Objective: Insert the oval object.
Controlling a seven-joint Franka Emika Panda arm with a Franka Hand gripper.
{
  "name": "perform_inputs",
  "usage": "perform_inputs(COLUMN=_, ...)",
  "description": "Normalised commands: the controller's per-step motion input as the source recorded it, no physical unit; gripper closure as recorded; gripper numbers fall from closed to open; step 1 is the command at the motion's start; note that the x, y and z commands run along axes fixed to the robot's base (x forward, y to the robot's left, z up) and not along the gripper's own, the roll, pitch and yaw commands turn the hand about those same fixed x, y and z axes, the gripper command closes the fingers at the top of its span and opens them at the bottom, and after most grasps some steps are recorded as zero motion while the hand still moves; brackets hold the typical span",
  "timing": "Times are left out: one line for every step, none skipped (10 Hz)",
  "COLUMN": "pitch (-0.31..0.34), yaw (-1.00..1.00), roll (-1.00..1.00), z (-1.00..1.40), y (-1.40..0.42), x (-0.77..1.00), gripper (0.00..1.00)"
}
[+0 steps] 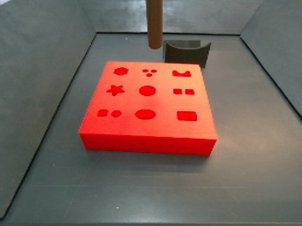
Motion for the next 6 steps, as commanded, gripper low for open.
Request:
perform_inputs(pitch=-0.011, yaw=-0.14, roll=-0.06, z=-0.07, y=0.03, x=-0.16, gripper=1.00)
perform_inputs(pitch=0.000, yaw=-0.02, roll=-0.02, z=-0.03, y=0.00, x=0.00, gripper=1.00)
perform_inputs(pitch=0.000, yaw=0.00, roll=-0.01, z=-0.01, y=0.00, x=0.00, gripper=1.00)
perform_inputs(pitch=0.000, yaw=-0.11, roll=0.00, z=-0.05, y=0.00, x=-0.01, gripper=1.00)
perform_inputs(pitch=0.000, yaw=-0.81, roll=0.04, z=-0.01, y=-0.40, x=0.00, gripper=1.00)
perform_inputs(pitch=0.004, yaw=-1.00, roll=0.08, z=-0.07, y=-0.05, x=-0.01, gripper=1.00)
